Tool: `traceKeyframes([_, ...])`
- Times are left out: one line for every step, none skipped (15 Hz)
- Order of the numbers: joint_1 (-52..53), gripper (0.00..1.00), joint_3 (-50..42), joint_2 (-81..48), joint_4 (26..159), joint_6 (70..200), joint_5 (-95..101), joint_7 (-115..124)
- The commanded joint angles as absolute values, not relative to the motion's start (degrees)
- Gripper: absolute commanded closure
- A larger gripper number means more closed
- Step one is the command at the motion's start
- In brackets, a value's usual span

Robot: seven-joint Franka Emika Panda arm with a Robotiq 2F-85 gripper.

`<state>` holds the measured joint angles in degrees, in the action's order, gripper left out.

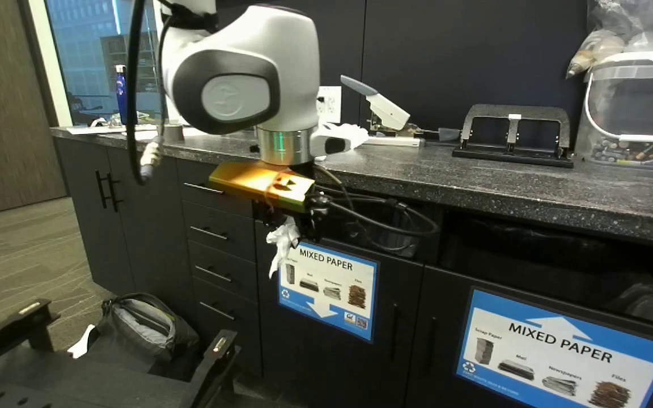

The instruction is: Put the papers in the bon to the left

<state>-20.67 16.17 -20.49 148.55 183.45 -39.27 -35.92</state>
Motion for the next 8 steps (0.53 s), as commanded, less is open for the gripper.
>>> traceKeyframes([-27.39,0.87,31.96,-25.74,147.20,198.73,-44.28,-34.94])
traceKeyframes([-31.33,0.87,36.56,-27.55,147.42,203.38,-40.45,-32.90])
traceKeyframes([-32.95,0.88,38.52,-29.77,147.46,207.89,-35.72,-29.57])
traceKeyframes([-33.29,0.87,38.52,-32.17,147.58,212.57,-30.04,-25.90])
traceKeyframes([-33.40,0.88,37.59,-34.72,147.11,216.83,-25.47,-23.89])
traceKeyframes([-33.09,0.88,35.54,-37.43,146.45,221.04,-20.60,-21.97])
traceKeyframes([-32.90,0.88,33.25,-40.01,145.91,225.21,-15.79,-20.02])
traceKeyframes([-32.51,0.87,30.70,-43.29,144.54,229.38,-11.50,-19.17])
